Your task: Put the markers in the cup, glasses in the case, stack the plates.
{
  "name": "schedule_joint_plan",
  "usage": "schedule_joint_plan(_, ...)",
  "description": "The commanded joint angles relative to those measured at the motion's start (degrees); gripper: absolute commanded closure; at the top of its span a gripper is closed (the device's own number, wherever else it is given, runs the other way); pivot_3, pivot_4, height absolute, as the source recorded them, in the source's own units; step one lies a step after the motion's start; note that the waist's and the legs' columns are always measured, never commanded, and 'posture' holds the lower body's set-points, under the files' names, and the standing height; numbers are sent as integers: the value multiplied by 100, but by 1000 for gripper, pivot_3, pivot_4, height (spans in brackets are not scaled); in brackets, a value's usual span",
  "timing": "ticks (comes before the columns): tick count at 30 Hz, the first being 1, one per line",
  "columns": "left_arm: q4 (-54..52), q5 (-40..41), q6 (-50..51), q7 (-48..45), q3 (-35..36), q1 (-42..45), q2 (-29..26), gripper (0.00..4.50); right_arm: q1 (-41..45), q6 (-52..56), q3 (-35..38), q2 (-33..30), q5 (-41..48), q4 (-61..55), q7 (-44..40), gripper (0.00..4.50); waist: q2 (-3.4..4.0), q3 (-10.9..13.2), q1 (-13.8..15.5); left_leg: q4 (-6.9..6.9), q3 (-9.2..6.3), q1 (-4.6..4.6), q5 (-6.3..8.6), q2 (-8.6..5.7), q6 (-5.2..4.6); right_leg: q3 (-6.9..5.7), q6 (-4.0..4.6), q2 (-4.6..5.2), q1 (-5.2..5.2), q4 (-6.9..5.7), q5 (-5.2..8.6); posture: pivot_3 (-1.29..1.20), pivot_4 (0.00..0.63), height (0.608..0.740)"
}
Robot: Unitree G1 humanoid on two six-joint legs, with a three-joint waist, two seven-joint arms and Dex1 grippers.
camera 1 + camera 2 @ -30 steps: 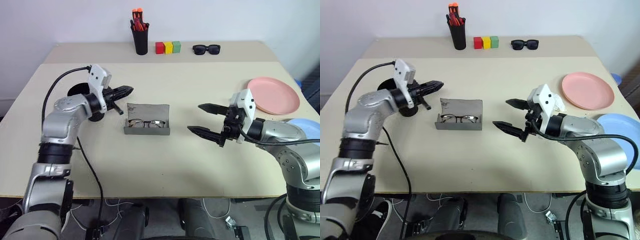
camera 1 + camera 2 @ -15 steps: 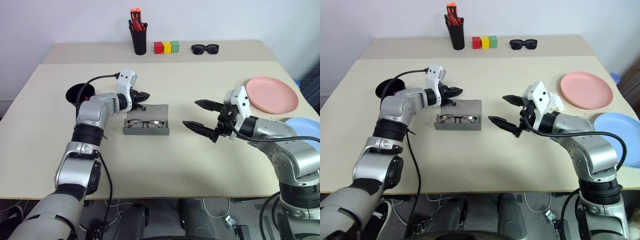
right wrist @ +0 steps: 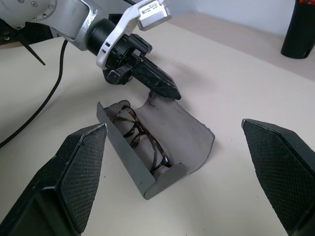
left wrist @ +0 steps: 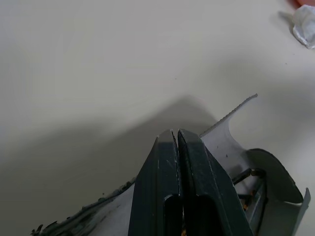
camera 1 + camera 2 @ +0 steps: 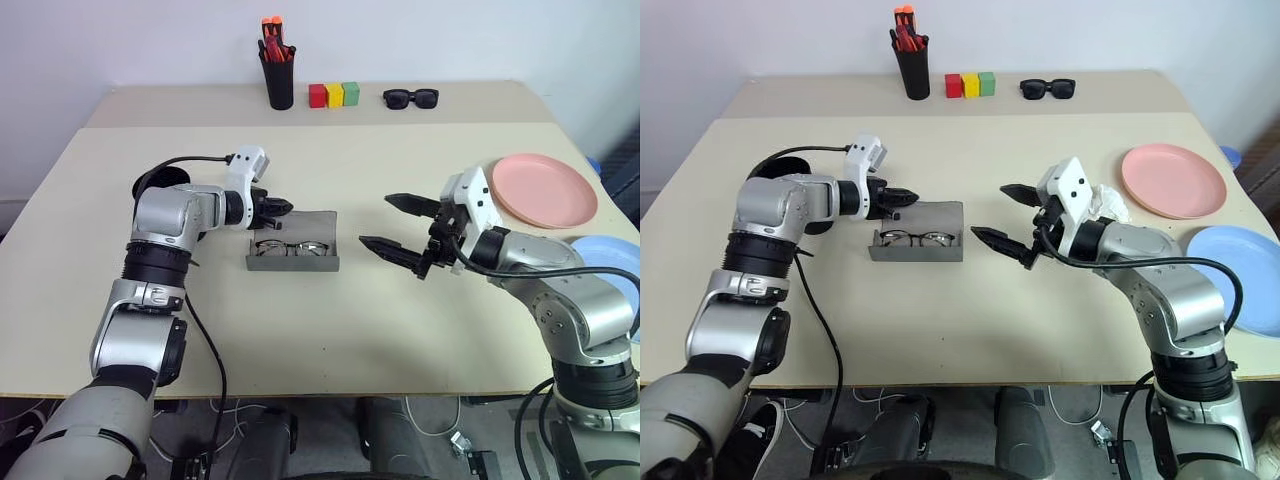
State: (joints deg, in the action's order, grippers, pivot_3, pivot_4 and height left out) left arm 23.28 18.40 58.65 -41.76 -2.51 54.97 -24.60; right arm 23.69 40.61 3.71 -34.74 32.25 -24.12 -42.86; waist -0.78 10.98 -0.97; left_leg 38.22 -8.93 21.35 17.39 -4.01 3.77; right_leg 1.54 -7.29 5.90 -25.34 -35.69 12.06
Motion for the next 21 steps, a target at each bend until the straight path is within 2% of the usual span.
schedule_joint_plan(1, -423, 179, 228, -146, 55, -120, -123, 4426, 109, -144, 2, -8, -11, -17, 7, 0, 0, 0, -4, 0, 0, 0, 0, 0, 0, 0, 0, 0, 0, 0, 0, 0, 150, 740)
schedule_joint_plan(7, -1889, 612, 1101, -435, -198, -768, -574, 4426, 150, -145, -43, -44, -54, 11, 3, 0, 2, -1, -7, -1, 0, 0, 0, 1, 1, 1, 0, 0, -1, -1, 0, 0, 150, 740)
schedule_joint_plan(14, -3144, 1055, 1620, -284, -63, -1497, -706, 4426, 175, -172, -73, -52, -108, 60, 3, 0, 2, -1, 16, 0, -6, -2, 1, 1, -1, 1, 1, 0, -2, -14, 1, 0, 150, 740)
schedule_joint_plan(18, -3643, 934, 1202, -180, -264, -2018, -841, 4426, 231, -223, -118, -49, -201, 131, 8, 0, 2, -1, 12, 0, -5, -3, 0, 0, 0, 1, 2, 0, -2, -13, 1, 0, 150, 740)
schedule_joint_plan(21, -3688, 805, 651, -117, -285, -2092, -848, 4426, 258, -257, -134, -41, -238, 170, 1, 0, 2, -1, 21, 0, -6, -2, 0, 1, 0, 1, 3, 0, -2, -14, 1, 0, 150, 740)
